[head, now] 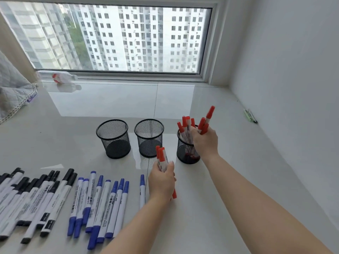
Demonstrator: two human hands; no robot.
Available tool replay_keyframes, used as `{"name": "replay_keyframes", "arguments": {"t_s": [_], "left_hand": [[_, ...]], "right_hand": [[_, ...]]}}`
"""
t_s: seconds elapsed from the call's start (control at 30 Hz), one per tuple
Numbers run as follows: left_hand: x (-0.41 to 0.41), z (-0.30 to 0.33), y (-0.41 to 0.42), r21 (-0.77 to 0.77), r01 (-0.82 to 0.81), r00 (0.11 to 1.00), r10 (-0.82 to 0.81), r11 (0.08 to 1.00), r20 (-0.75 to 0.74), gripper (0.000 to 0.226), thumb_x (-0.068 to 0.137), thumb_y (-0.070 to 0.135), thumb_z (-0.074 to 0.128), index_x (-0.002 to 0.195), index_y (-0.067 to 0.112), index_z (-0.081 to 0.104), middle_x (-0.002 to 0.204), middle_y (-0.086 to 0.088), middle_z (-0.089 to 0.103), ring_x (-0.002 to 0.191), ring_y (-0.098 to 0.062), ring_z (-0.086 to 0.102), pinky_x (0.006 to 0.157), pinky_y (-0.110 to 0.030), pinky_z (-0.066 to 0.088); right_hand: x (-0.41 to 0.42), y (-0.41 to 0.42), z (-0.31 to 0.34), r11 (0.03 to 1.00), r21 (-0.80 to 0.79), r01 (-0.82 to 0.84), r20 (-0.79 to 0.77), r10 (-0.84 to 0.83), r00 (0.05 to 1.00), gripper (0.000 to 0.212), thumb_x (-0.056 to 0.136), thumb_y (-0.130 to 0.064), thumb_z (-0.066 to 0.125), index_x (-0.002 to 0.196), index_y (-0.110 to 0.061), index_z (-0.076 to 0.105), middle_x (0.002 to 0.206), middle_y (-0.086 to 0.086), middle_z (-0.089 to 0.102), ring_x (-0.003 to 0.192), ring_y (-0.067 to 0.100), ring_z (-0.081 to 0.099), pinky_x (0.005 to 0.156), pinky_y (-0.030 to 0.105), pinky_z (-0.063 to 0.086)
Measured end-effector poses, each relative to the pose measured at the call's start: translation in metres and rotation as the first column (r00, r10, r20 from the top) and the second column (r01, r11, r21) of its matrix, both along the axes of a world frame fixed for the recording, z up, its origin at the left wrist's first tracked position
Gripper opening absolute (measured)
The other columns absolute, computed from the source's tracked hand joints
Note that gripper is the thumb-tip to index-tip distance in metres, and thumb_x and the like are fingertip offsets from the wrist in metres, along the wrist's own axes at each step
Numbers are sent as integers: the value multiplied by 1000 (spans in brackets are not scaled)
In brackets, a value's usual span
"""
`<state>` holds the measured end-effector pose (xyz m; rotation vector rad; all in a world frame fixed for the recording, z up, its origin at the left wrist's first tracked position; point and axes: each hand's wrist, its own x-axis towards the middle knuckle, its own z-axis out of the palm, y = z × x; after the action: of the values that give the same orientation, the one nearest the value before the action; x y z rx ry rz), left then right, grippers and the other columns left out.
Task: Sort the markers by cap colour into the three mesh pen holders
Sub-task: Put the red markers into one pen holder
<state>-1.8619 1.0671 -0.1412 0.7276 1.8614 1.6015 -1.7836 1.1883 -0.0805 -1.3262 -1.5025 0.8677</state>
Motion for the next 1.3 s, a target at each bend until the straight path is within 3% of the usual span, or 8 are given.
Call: {"name": "replay_keyframes", "arguments": {"t_s": [0.17,0.27,0.43,0.6,0.73,0.93,1.13,1.3], "left_hand": [[-3,13,5,94,18,984,-35,995,173,16,89,24,57,75,17,52,48,9,50,44,-5,48,52,-21,43],[-5,34,13,220,30,979,-72,975,189,21,88,28,58,71,17,53,46,10,51,43,-3,48,47,-17,43],[-5,83,37,365,53,974,-129,929,186,30,90,36,54,65,18,52,47,10,55,44,-3,52,49,-15,46],[0,115,61,444,94,945,-220,891,242,27,90,36,55,71,16,53,51,11,58,47,-4,56,47,-22,50],[8,103,72,338,178,954,-245,924,170,22,89,38,56,78,19,55,67,4,61,68,-21,61,66,-42,56],[18,61,69,313,52,995,-76,948,66,35,88,41,52,96,8,59,75,8,66,68,-2,64,56,-7,45],[25,53,71,145,61,991,-43,988,-123,25,89,44,49,89,20,55,99,-4,53,99,-20,50,86,-32,40],[30,51,68,10,30,983,-28,999,-182,30,91,40,48,89,11,54,108,0,35,111,-18,29,95,-22,21]], "right_hand": [[7,-16,-4,998,66,1,131,-10,991,39,82,-27,60,52,-22,36,55,-4,45,70,26,51,62,30,38],[11,-25,-5,998,63,13,121,-20,992,24,79,-34,64,77,-20,45,69,-5,54,72,19,54,63,27,36],[29,-27,-2,981,195,-20,139,-7,990,48,81,-28,66,119,-24,37,84,-10,52,66,-1,52,60,19,38],[34,-28,-3,969,220,-113,243,58,968,44,89,-20,55,130,-27,43,99,-10,49,82,13,55,71,24,44],[34,-29,-8,980,167,-106,191,74,979,34,89,-16,53,123,-20,49,103,-7,51,85,8,50,75,21,41],[32,-28,-9,990,103,-93,111,81,990,31,89,-15,49,118,-27,47,95,-4,55,84,15,55,71,25,45],[33,-31,-8,994,64,-92,99,86,991,35,88,-14,46,120,-27,44,87,2,61,86,23,55,77,36,48],[37,-35,-9,994,64,-94,116,86,990,33,88,-15,47,119,-27,44,78,-2,55,79,23,55,67,31,46]]}}
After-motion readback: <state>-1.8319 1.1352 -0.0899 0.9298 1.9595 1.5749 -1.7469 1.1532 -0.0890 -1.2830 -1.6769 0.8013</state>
